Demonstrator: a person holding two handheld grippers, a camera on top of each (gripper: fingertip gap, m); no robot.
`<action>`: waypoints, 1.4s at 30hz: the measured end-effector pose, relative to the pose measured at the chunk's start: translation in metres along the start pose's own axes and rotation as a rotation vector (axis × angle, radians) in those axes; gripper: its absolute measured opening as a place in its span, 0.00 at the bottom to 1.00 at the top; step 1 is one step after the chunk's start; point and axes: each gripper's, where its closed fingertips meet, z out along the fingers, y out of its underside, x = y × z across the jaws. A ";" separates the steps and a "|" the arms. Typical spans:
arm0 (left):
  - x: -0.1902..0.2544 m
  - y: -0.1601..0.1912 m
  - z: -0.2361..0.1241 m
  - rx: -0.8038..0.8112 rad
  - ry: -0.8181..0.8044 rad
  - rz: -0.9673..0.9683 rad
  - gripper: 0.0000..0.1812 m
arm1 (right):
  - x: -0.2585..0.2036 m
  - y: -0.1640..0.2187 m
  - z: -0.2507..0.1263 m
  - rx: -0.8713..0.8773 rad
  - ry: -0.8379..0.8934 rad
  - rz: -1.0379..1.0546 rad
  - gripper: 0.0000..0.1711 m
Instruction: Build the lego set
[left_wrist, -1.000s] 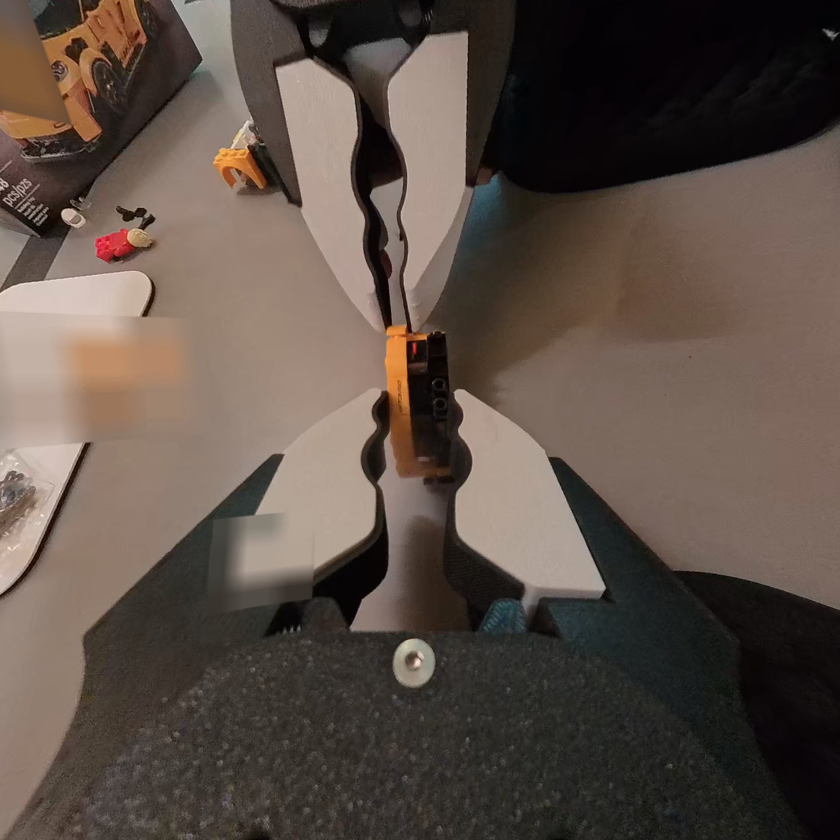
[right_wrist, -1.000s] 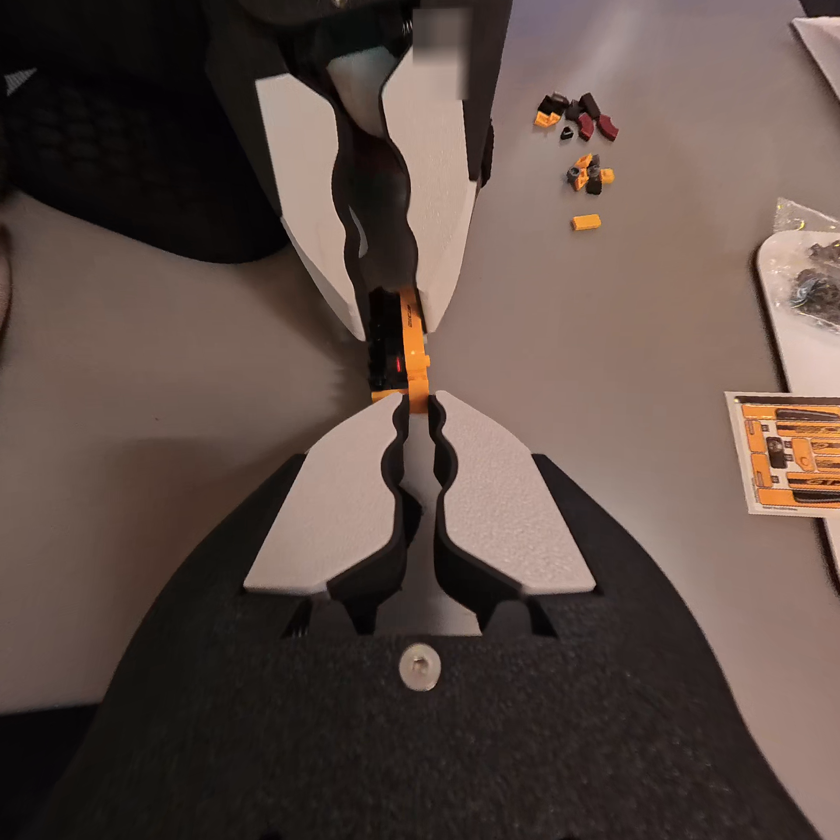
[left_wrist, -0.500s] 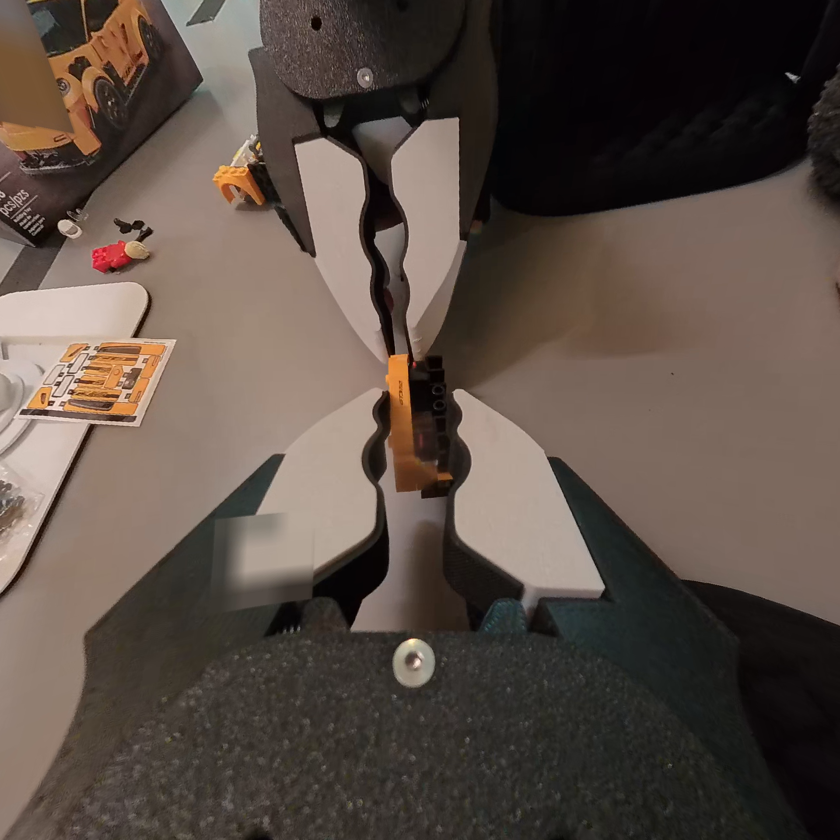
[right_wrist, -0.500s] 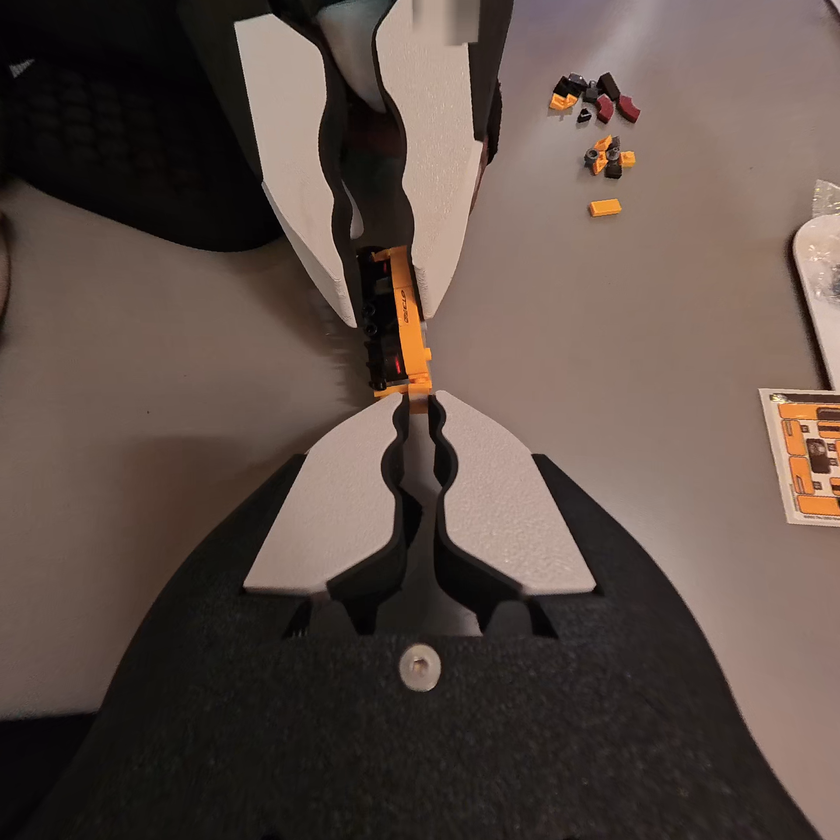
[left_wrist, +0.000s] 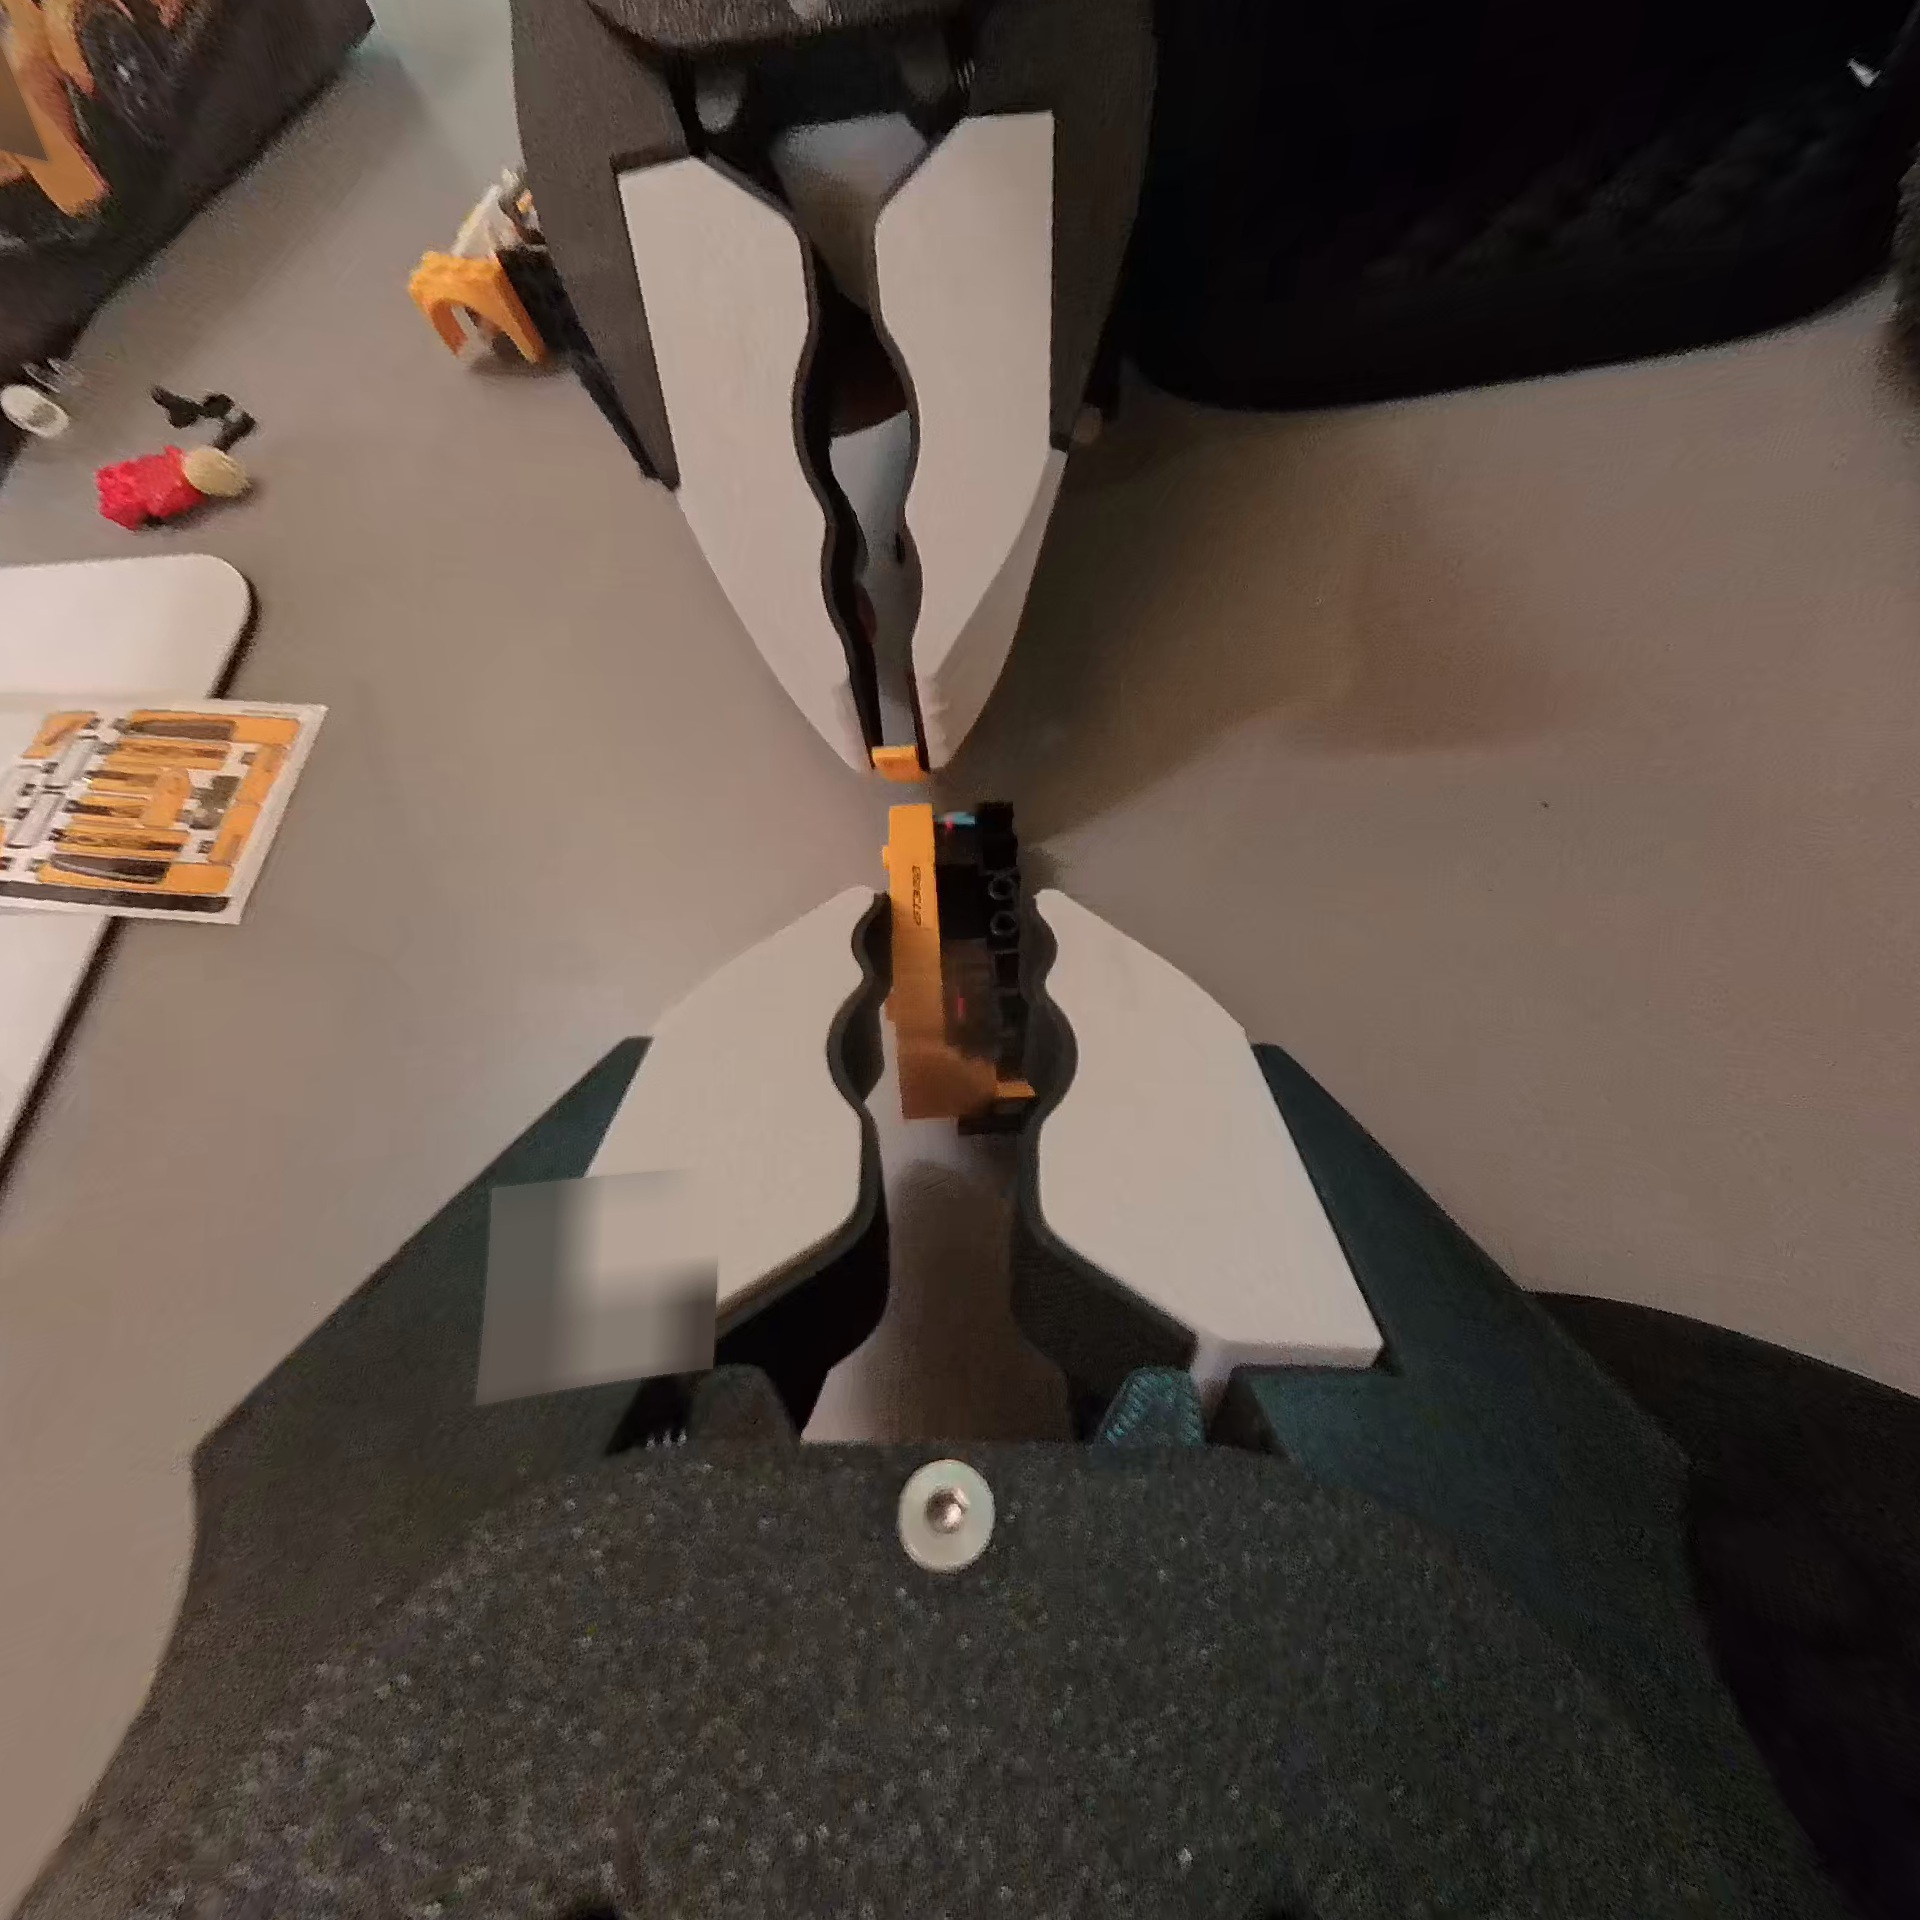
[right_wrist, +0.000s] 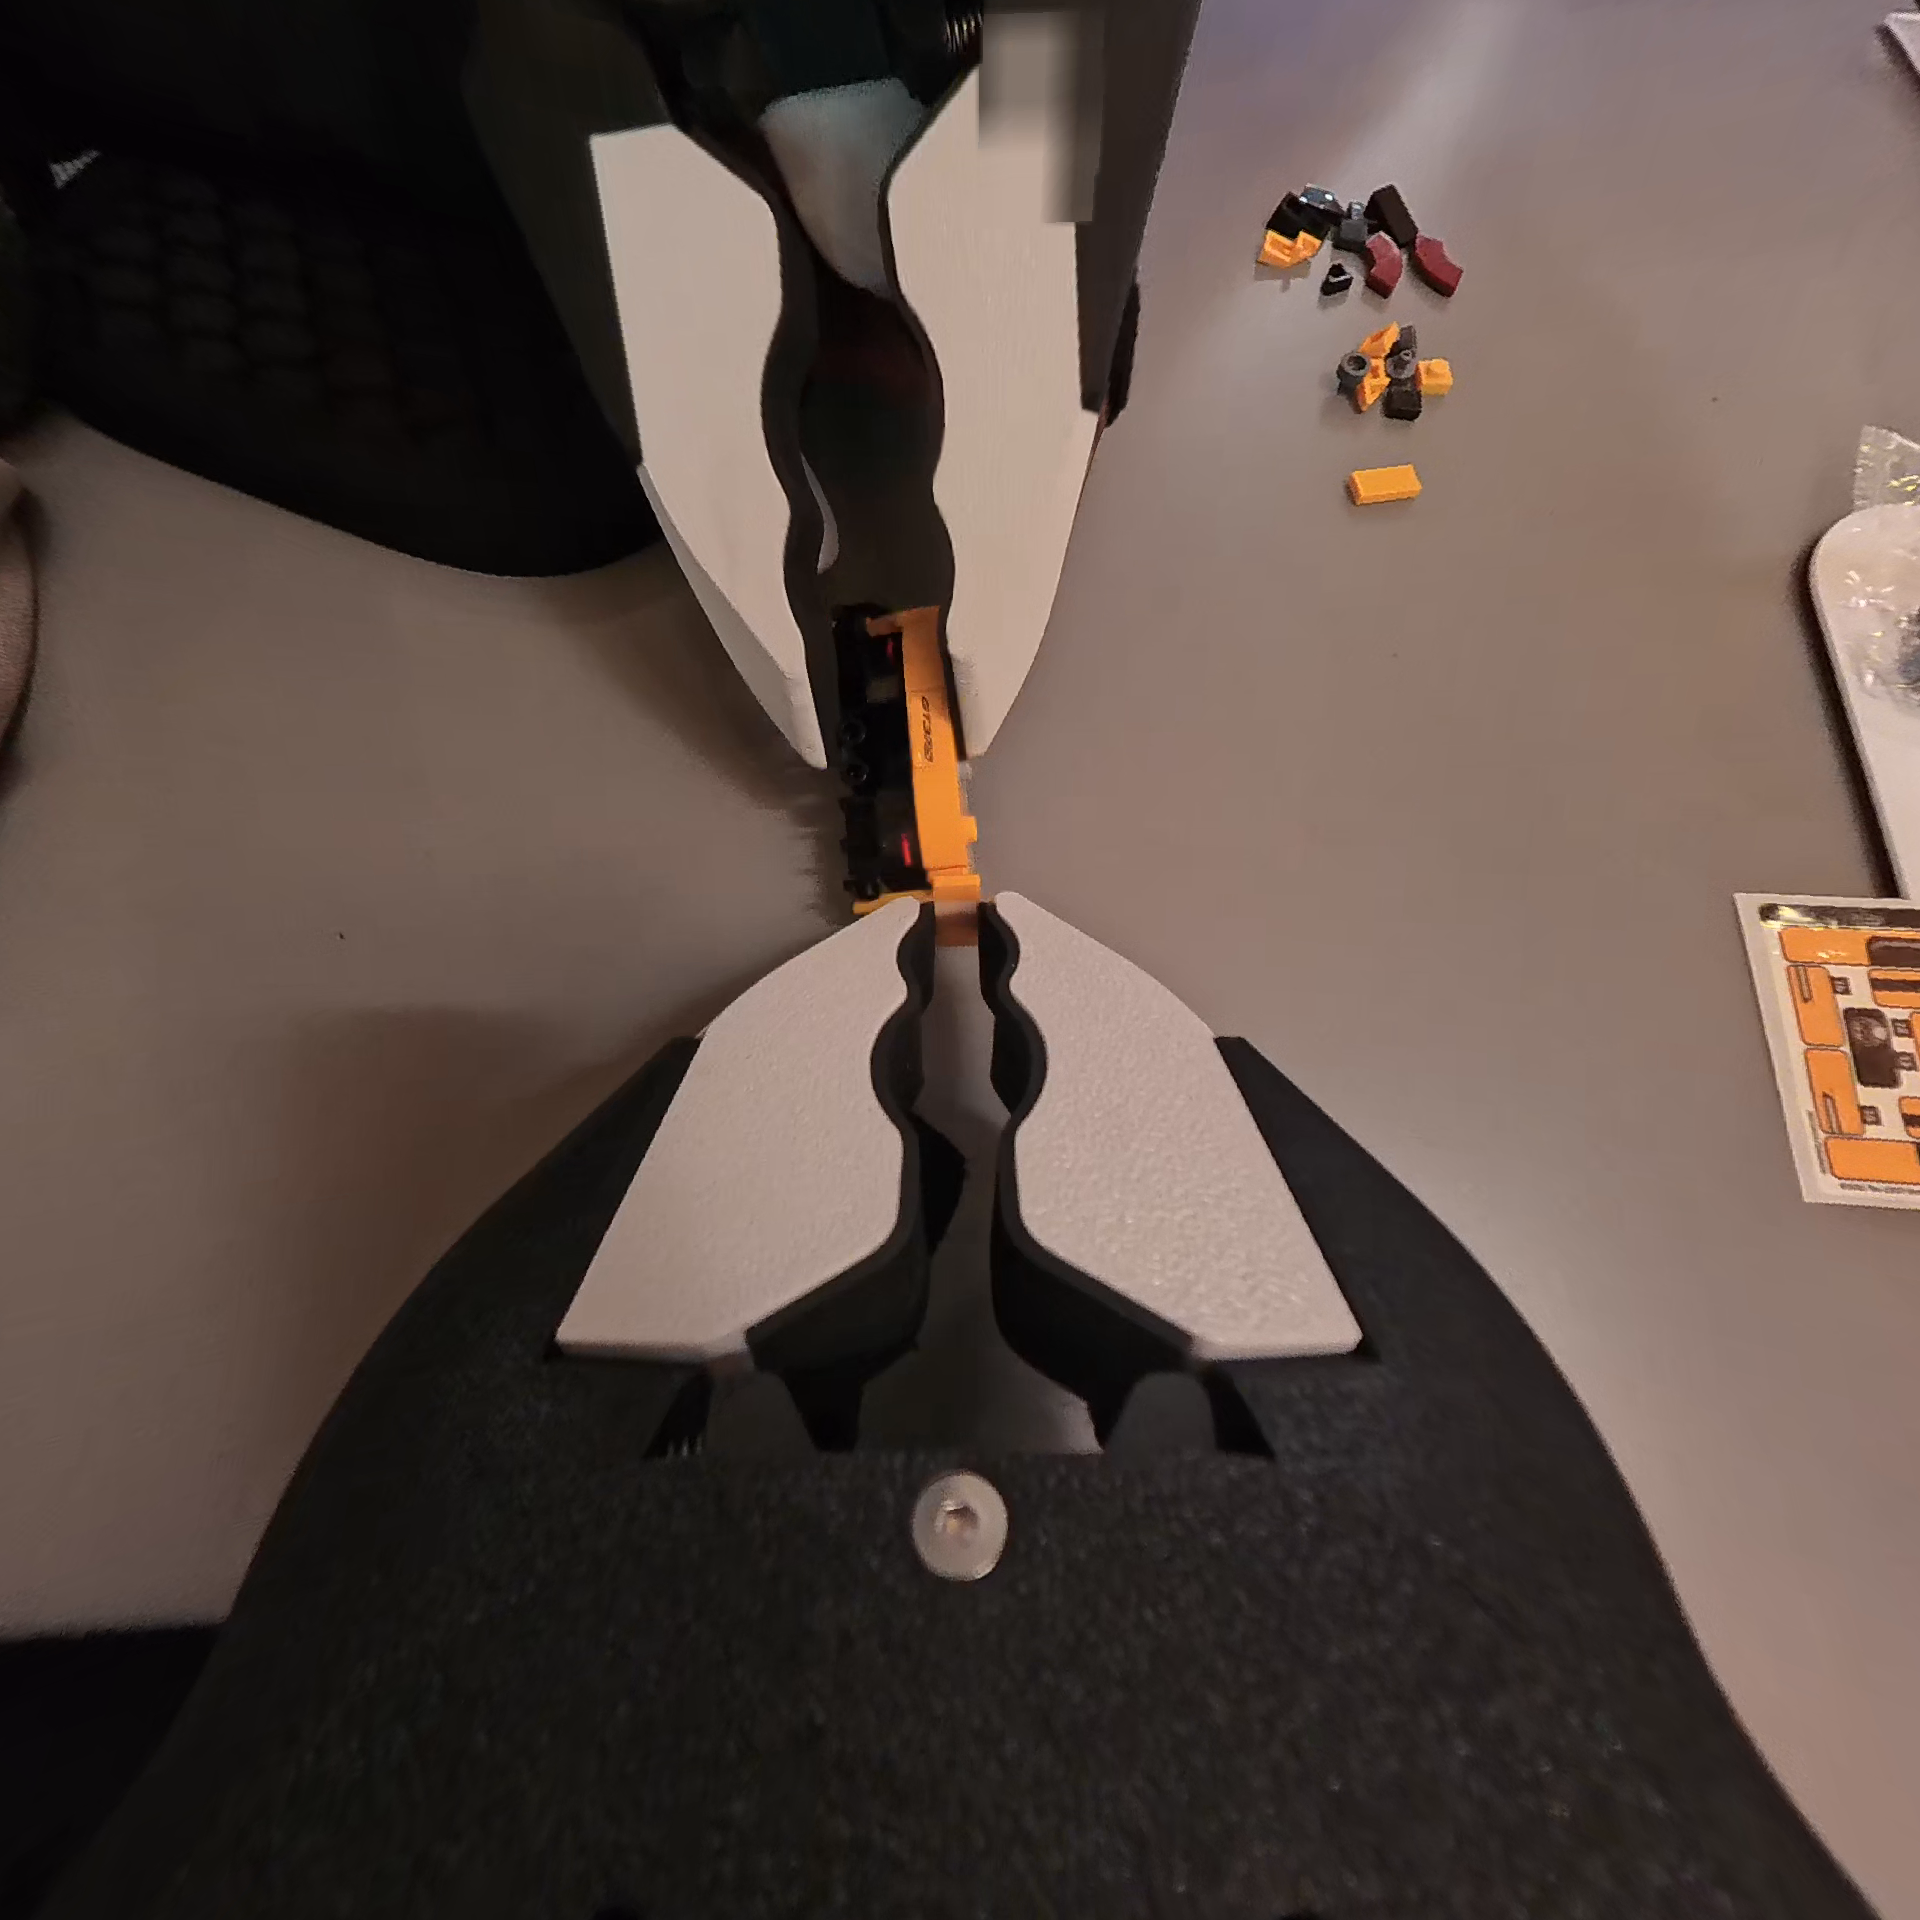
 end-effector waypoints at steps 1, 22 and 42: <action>0.000 0.001 0.001 -0.003 0.003 -0.003 0.13 | 0.000 0.000 0.000 0.001 0.000 -0.001 0.04; 0.000 0.012 0.003 -0.219 0.006 -0.048 0.18 | -0.004 -0.003 -0.010 0.060 -0.041 -0.005 0.04; 0.000 -0.022 0.010 0.066 0.130 -0.247 0.15 | -0.007 -0.020 -0.033 0.142 -0.086 0.022 0.04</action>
